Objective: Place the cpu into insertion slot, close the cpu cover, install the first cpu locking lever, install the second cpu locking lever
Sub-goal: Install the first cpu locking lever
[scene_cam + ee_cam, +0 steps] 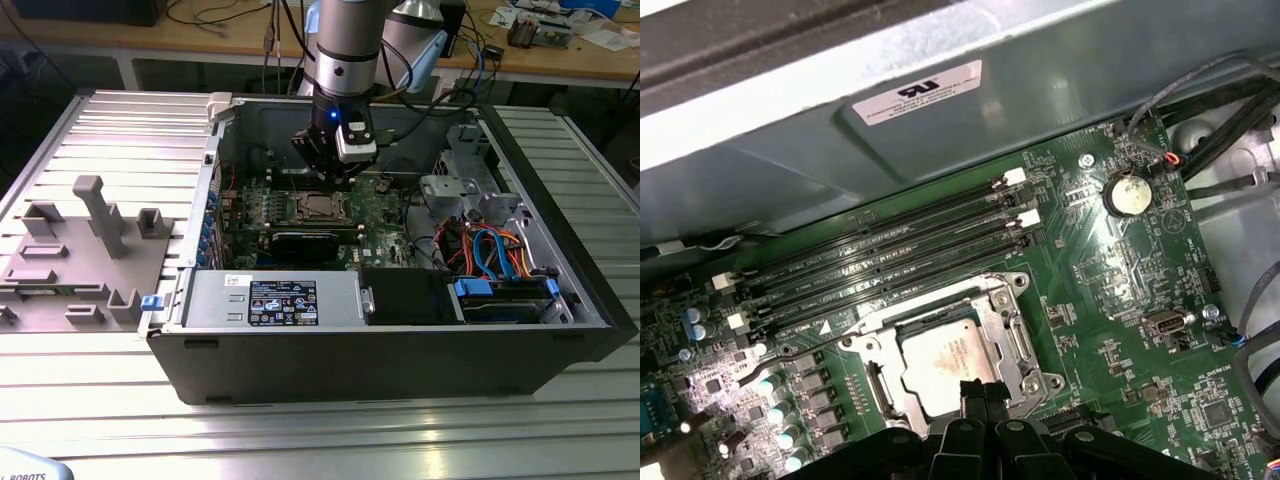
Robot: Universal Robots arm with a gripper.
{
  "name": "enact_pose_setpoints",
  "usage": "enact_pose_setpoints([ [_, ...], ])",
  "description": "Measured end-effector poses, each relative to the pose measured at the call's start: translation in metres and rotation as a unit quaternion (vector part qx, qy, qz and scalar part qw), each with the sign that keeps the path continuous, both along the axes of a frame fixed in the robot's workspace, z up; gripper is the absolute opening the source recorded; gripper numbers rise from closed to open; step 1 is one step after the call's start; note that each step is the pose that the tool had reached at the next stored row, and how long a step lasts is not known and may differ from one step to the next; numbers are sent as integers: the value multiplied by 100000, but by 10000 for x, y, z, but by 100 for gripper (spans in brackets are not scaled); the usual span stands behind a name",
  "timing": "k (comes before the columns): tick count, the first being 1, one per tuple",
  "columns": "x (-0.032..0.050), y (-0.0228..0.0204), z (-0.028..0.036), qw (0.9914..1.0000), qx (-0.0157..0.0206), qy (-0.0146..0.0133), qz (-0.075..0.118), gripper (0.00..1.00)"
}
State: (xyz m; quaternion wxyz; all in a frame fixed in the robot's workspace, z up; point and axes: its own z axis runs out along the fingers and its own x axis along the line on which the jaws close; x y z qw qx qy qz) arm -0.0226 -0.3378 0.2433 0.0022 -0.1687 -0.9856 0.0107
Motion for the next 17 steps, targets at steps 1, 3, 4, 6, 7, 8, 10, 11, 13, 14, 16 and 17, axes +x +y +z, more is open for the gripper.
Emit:
enact_pose_setpoints([
  [1, 0, 0, 0, 100000, 3, -3, 194, 11],
  [3, 0, 0, 0, 99999, 1, -3, 438, 11],
  [4, 0, 0, 0, 99998, -1, -2, 636, 11],
  [6, 0, 0, 0, 99994, 1, -2, 1057, 11],
  [7, 0, 0, 0, 99993, 1, 0, 1184, 11],
  [8, 0, 0, 0, 99992, 0, 0, 1304, 11],
  [10, 0, 0, 0, 99987, 1, -4, 1615, 11],
  [11, 0, 0, 0, 99985, 0, 0, 1742, 11],
  [13, 0, 0, 0, 99978, -2, 0, 2095, 11],
  [14, 0, 0, 0, 99975, 1, -1, 2257, 11],
  [16, 0, 0, 0, 99963, 1, -2, 2715, 11],
  [17, 0, 0, 0, 99960, -2, -4, 2831, 11],
])
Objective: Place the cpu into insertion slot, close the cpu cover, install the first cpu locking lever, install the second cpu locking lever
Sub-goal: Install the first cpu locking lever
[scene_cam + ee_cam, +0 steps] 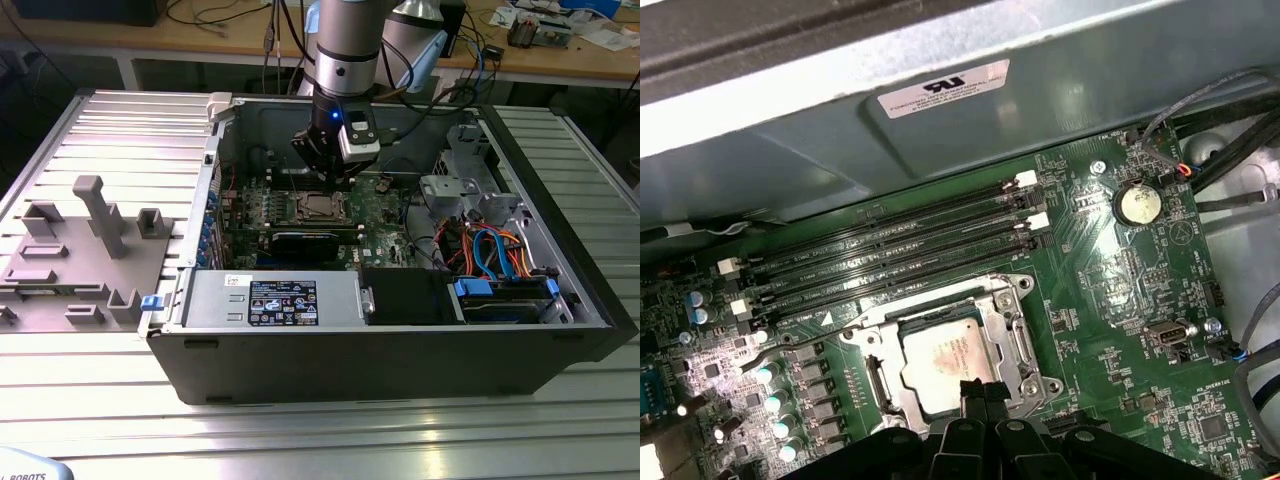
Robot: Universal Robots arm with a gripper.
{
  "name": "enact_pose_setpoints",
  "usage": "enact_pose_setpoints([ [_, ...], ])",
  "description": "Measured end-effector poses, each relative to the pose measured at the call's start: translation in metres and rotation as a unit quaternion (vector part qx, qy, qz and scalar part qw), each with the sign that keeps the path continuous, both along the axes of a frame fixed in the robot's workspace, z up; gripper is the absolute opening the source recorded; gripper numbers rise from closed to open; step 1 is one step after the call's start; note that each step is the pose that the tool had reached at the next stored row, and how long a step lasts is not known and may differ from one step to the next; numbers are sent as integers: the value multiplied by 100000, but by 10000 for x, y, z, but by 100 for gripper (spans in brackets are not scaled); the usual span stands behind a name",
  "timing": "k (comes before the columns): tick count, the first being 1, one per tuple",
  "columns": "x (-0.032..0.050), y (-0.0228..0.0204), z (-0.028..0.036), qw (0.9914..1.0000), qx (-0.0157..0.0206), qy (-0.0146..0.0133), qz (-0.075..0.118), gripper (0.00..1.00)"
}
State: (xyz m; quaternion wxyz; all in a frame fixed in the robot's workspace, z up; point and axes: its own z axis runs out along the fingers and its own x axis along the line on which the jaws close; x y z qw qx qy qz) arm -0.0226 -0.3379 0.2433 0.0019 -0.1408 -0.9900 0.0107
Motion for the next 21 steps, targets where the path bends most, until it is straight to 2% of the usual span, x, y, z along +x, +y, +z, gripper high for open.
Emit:
enact_pose_setpoints([
  [21, 0, 0, 0, 99960, 3, 1, 2814, 11],
])
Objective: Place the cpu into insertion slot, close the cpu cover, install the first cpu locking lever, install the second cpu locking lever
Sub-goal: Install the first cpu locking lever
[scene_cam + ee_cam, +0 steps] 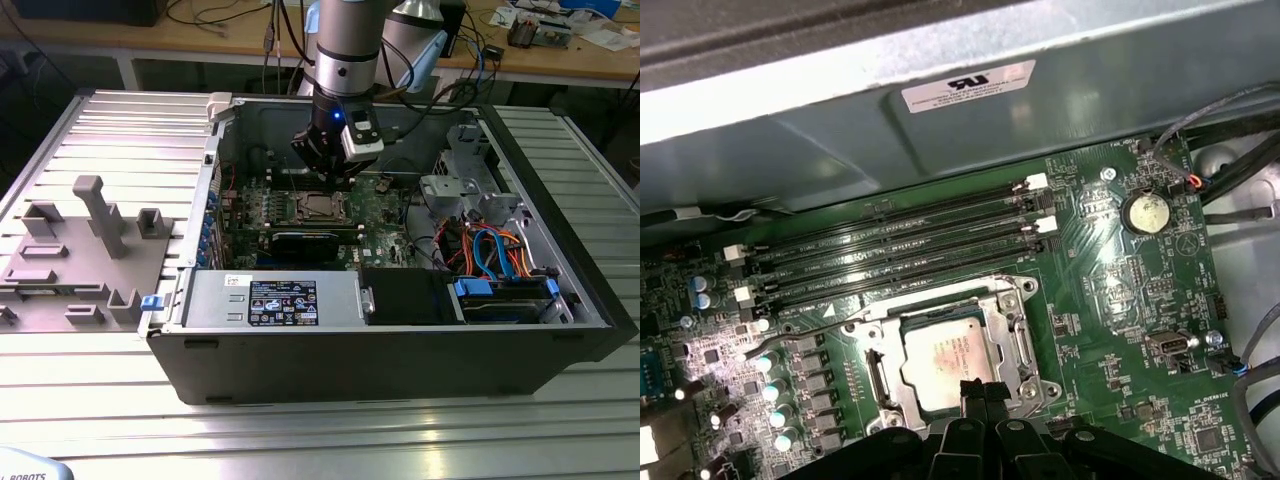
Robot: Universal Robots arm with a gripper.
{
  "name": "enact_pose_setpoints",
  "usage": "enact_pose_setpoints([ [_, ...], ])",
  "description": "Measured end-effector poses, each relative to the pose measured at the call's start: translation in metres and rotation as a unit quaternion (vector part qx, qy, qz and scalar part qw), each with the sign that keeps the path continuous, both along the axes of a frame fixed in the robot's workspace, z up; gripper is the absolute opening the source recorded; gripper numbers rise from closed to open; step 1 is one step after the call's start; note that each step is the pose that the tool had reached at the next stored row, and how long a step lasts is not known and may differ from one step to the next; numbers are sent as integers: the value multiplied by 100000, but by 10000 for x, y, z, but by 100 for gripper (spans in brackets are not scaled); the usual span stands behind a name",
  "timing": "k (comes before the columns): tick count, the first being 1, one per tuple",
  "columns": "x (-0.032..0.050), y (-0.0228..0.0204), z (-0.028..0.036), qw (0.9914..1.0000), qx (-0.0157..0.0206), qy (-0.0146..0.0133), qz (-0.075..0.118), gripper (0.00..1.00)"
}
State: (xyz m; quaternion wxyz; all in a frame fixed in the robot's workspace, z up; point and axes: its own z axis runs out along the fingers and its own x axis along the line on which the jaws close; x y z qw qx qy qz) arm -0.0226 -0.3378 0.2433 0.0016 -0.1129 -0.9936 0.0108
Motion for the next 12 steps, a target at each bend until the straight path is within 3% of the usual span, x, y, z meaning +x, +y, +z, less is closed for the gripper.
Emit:
enact_pose_setpoints([
  [12, 0, 0, 0, 99990, -1, 1, 1446, 11],
])
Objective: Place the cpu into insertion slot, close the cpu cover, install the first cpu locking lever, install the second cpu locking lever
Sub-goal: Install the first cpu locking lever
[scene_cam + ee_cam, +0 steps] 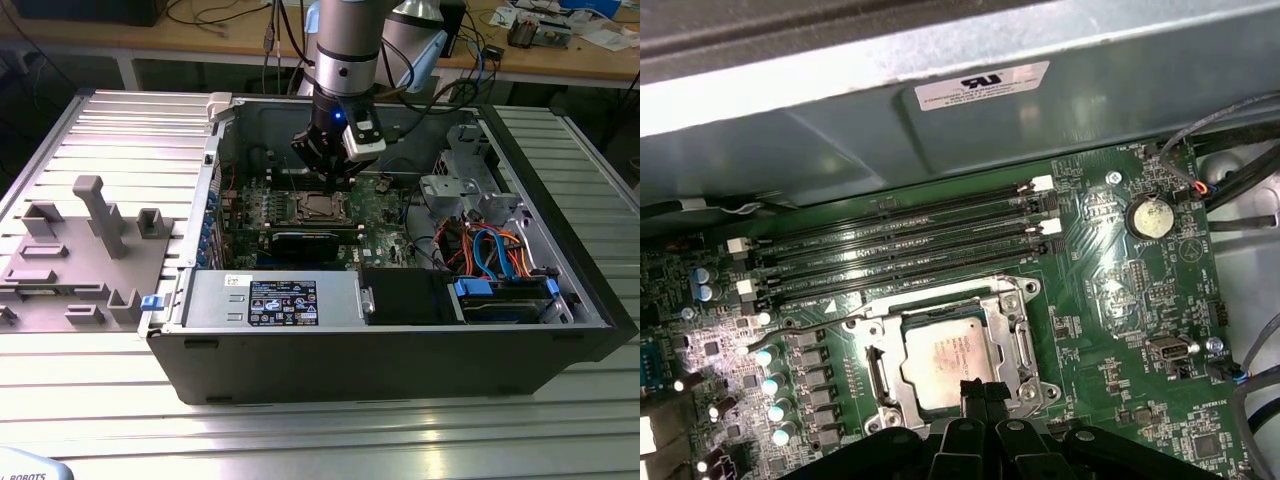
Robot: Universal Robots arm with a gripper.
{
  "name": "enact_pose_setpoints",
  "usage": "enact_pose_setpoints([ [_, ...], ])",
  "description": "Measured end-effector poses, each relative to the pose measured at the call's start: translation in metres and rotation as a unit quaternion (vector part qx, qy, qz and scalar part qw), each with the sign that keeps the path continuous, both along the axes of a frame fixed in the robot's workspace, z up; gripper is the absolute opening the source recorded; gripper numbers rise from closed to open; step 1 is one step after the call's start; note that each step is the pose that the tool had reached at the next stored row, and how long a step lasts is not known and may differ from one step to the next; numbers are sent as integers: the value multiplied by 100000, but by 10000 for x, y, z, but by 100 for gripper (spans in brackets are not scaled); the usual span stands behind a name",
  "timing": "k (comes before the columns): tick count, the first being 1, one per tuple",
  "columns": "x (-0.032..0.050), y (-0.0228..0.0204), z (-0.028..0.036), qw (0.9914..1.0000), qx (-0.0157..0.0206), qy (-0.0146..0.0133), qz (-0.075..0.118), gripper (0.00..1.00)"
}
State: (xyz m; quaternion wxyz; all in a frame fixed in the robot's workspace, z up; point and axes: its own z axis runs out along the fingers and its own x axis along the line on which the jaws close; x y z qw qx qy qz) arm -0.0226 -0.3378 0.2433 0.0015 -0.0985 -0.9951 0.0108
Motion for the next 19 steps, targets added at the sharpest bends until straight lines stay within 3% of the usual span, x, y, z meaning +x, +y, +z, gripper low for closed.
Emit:
enact_pose_setpoints([
  [19, 0, 0, 0, 99962, -1, 0, 2751, 11],
])
